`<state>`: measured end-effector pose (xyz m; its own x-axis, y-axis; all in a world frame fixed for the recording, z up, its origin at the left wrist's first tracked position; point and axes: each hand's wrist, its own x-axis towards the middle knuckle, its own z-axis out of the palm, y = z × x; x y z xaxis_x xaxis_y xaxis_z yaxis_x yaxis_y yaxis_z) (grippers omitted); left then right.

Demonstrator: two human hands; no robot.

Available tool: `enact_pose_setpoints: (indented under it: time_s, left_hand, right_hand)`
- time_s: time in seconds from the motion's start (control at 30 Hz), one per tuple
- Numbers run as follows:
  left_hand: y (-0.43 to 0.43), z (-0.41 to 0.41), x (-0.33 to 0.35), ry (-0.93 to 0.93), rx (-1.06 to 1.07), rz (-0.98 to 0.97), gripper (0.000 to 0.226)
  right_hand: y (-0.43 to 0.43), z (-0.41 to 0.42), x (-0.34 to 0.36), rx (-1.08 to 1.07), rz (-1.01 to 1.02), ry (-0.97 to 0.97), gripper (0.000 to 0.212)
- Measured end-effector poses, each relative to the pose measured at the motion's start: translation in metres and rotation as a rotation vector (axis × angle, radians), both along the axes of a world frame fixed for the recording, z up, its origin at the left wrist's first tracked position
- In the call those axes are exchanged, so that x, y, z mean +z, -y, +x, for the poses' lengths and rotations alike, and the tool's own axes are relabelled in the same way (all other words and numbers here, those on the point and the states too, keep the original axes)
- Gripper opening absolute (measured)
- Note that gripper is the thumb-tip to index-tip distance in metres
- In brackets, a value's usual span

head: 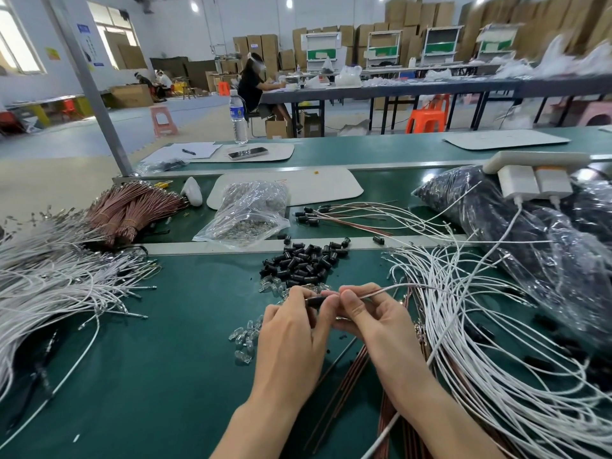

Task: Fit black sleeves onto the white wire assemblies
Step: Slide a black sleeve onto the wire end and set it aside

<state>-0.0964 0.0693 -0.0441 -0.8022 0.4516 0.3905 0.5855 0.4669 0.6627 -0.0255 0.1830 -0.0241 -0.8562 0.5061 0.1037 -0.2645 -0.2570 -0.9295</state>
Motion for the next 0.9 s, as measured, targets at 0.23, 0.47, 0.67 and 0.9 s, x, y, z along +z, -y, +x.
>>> enact_pose_setpoints:
  time_s: [0.23, 0.47, 0.67, 0.9]
  left_hand:
    - [-0.002, 0.002, 0.003, 0.070, -0.013, 0.012, 0.051]
    - [0.000, 0.003, 0.004, 0.103, -0.054, 0.010, 0.053]
    - [0.001, 0.003, 0.007, 0.143, -0.065, 0.136, 0.036]
    - [0.024, -0.003, 0.034, 0.196, -0.001, 0.640, 0.026]
  right_hand:
    - [0.001, 0.002, 0.001, -0.012, 0.061, 0.029, 0.013]
    - [0.001, 0.000, -0.001, 0.031, 0.037, 0.029, 0.021]
    - [-0.002, 0.001, 0.003, 0.086, -0.033, -0.013, 0.023]
    - [-0.013, 0.009, 0.016, 0.005, -0.417, -0.083, 0.024]
